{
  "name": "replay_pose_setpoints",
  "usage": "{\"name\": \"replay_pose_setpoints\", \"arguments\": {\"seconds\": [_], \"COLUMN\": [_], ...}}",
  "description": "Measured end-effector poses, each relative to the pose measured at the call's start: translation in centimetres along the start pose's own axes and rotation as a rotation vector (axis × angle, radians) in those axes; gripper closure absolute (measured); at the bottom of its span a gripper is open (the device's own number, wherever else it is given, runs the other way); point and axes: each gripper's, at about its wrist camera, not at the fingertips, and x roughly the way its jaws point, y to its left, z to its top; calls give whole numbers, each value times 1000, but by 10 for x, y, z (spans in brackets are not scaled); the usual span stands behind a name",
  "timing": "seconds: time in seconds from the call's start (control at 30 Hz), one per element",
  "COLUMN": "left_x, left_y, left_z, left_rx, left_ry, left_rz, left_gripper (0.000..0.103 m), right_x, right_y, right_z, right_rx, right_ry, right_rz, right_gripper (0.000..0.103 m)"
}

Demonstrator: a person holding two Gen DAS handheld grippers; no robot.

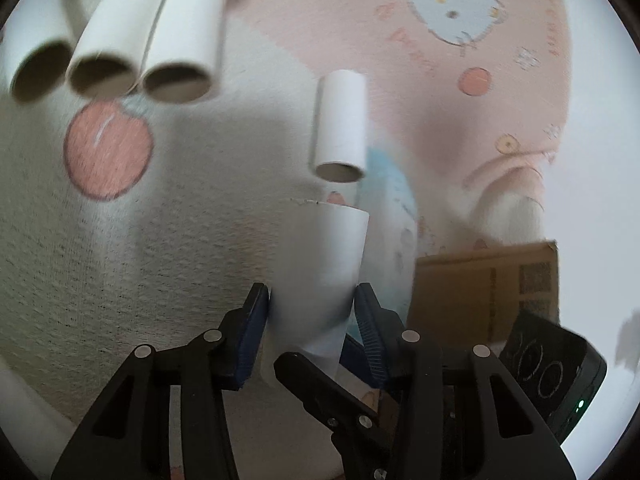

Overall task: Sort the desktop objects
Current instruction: 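Close both grippers around the standing white tube, then carry the white tube into the cardboard box and open both grippers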

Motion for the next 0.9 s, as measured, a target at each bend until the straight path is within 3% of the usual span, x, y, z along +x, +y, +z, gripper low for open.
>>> {"name": "replay_pose_setpoints", "arguments": {"seconds": [0.23, 0.43, 0.6, 0.9], "left_x": [-20, -51, -79, -93], "left_y": [-39, -85, -123, -190], "left_z": [-10, -28, -39, -55], "left_rx": [146, 333, 431, 602], "left_ry": [-11, -46, -105, -121], "left_rz": [-4, -14, -24, -2], "left_gripper": [54, 54, 54, 54], "right_x": [-29, -64, -111, -179], "right_y": [13, 16, 22, 7], "right_z": [-1, -4, -7, -7], "right_rx": [-87, -89, -115, -124], "right_ry": [-37, -122, -233, -411], "right_rz": [-45, -15, 11, 21], "right_gripper": [60, 60, 60, 60]}}
